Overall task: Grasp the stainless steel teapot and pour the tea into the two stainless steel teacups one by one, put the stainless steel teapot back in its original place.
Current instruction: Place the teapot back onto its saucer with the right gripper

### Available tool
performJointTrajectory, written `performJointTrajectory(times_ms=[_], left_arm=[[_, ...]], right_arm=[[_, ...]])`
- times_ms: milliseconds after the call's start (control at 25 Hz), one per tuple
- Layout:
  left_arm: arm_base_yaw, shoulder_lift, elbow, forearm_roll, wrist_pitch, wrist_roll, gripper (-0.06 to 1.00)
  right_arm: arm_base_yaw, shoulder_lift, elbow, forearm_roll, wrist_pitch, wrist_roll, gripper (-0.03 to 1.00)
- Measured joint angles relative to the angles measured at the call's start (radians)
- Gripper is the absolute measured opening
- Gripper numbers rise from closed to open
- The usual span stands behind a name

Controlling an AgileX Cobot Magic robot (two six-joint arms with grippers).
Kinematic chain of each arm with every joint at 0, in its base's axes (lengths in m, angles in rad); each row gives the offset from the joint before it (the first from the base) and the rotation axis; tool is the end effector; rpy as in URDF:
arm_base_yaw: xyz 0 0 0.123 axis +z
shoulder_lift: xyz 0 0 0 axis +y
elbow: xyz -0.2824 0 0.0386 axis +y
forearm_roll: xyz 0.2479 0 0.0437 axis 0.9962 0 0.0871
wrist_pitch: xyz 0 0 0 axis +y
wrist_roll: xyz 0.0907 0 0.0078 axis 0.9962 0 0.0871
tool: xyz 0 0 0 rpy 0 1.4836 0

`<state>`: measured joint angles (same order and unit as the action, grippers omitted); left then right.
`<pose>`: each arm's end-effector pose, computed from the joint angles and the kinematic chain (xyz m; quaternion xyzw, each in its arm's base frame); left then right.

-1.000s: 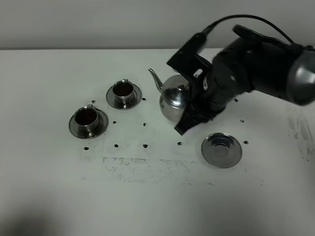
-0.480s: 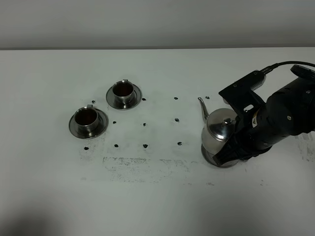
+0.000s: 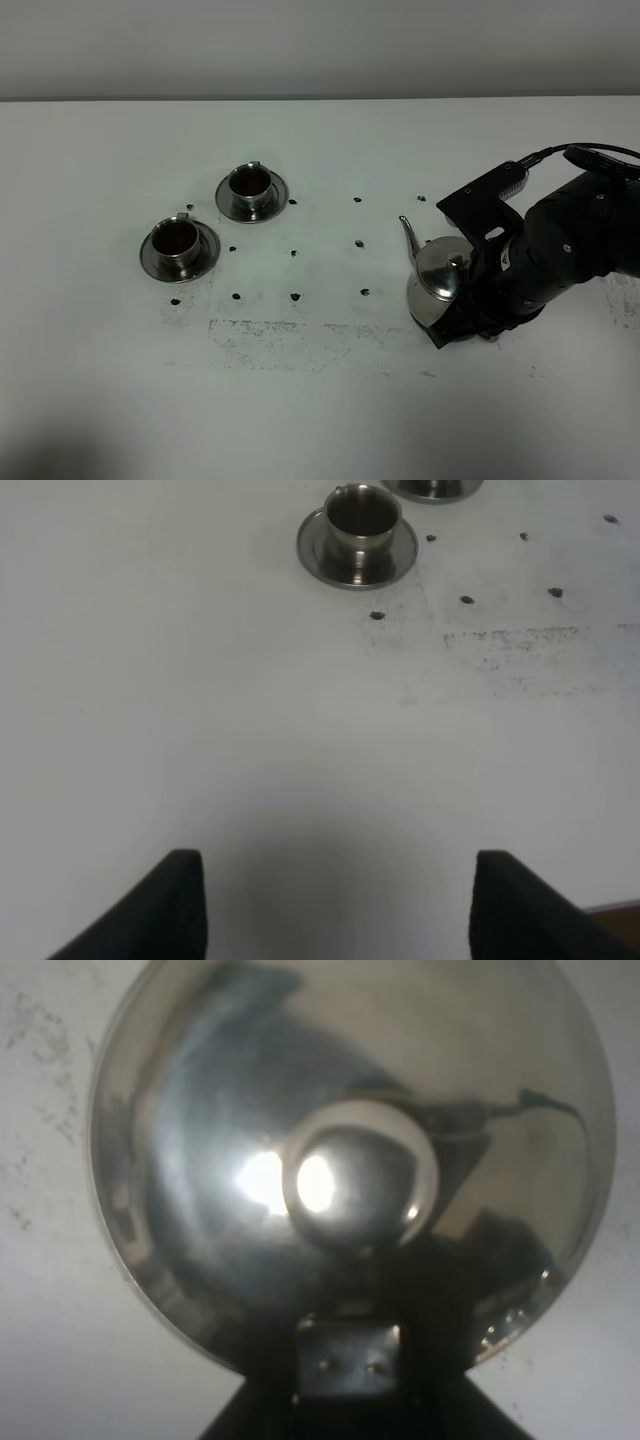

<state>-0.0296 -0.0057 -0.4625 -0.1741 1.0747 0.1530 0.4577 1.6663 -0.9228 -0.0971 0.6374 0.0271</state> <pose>-0.0032 -0.0138 0.2666 0.0811 0.8579 -0.0559 0.5044 0.2736 0.1289 0.1774 -0.2452 0.9590 0.0001 0.1421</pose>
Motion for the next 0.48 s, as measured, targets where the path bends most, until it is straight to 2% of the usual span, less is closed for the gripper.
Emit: performJointTrajectory(times_ms=[480], left_arm=[[0.0,0.0,0.0,0.0,0.0,0.0,0.55]], right_arm=[[-0.02,0.035,0.0,0.0,-0.02,0.0,0.19]])
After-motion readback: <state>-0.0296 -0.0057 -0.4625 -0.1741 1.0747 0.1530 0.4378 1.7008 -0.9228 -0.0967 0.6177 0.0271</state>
